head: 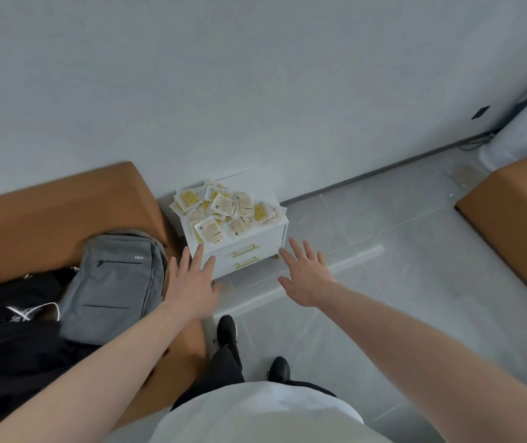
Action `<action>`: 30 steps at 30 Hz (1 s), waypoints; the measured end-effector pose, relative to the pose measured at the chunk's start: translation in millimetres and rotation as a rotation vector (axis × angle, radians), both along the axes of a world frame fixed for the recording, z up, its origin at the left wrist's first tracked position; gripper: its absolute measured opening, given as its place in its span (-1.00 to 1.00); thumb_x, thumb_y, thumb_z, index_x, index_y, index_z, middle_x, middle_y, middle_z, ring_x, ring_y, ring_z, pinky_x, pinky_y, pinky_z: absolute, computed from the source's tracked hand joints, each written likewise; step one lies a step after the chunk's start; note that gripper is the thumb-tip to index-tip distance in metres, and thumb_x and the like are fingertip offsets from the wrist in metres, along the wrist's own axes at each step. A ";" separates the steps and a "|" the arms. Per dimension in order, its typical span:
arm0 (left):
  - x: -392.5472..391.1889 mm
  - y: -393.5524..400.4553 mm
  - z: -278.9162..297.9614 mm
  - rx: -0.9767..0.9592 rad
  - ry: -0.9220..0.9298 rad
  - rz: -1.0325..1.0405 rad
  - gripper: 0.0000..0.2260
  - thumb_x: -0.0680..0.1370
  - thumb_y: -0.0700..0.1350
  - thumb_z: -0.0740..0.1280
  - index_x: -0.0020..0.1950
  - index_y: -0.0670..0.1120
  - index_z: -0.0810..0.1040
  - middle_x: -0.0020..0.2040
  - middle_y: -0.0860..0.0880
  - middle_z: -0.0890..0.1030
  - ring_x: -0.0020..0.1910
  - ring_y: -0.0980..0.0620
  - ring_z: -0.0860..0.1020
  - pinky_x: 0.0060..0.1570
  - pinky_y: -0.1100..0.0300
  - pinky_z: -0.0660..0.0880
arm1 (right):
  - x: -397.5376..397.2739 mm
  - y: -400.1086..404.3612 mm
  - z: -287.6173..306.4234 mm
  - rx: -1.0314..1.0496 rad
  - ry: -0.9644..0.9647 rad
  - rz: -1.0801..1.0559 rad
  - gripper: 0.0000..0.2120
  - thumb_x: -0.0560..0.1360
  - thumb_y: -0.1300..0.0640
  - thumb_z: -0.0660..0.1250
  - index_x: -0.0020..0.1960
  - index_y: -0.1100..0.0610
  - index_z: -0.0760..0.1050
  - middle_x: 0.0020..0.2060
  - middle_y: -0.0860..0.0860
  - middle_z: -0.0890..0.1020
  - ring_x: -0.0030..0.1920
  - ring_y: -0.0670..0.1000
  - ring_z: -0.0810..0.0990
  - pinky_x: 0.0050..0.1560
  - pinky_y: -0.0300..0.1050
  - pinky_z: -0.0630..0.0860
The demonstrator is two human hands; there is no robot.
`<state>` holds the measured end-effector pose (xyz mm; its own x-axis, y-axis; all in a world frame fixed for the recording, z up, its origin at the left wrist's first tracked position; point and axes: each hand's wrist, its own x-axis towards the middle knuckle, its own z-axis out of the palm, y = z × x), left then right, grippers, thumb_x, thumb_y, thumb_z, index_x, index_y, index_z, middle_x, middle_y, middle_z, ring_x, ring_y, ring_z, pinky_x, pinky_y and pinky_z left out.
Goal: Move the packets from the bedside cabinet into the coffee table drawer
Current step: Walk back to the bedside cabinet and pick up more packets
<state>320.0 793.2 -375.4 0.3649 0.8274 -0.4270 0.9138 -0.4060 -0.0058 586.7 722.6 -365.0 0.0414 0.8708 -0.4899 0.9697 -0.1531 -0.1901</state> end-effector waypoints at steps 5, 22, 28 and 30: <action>12.7 61.6 -14.1 -0.036 0.002 0.025 -0.35 0.68 0.22 0.04 0.70 0.00 -0.06 0.69 -0.10 -0.24 0.65 -0.24 -0.28 0.60 -0.28 -0.18 | 12.5 55.0 -16.3 -0.034 -0.007 0.006 -0.29 0.70 -0.16 0.11 0.70 -0.01 -0.16 0.68 0.04 -0.25 0.67 0.22 -0.23 0.64 0.30 -0.08; 36.0 339.4 -138.7 -0.234 0.051 -0.213 -0.35 0.69 0.09 0.17 0.70 -0.05 -0.03 0.69 -0.12 -0.23 0.66 -0.24 -0.20 0.62 -0.21 -0.10 | 4.9 288.4 -135.8 -0.169 0.056 -0.239 -0.27 0.68 -0.10 0.19 0.70 -0.02 -0.12 0.69 0.05 -0.19 0.68 0.20 -0.19 0.65 0.25 -0.04; 61.8 385.8 -224.3 -0.263 0.020 -0.248 -0.32 0.65 -0.01 0.23 0.69 -0.04 -0.02 0.69 -0.11 -0.25 0.67 -0.22 -0.18 0.63 -0.18 -0.05 | 20.9 345.3 -218.2 -0.176 0.068 -0.258 -0.27 0.68 -0.08 0.20 0.70 -0.04 -0.12 0.68 0.02 -0.22 0.68 0.18 -0.20 0.66 0.17 -0.01; 72.3 394.3 -254.0 -0.229 0.005 -0.280 -0.31 0.64 -0.03 0.25 0.69 -0.03 -0.04 0.69 -0.10 -0.25 0.67 -0.22 -0.18 0.62 -0.19 -0.06 | 28.9 358.8 -247.1 -0.178 0.065 -0.276 -0.26 0.67 -0.06 0.22 0.70 -0.04 -0.11 0.68 0.02 -0.22 0.68 0.17 -0.19 0.66 0.17 0.00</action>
<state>392.3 1187.5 -629.5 0.5616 0.5781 -0.5919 0.7669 -0.6322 0.1103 615.6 1081.4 -612.1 0.2270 0.7318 -0.6427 0.8738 -0.4444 -0.1974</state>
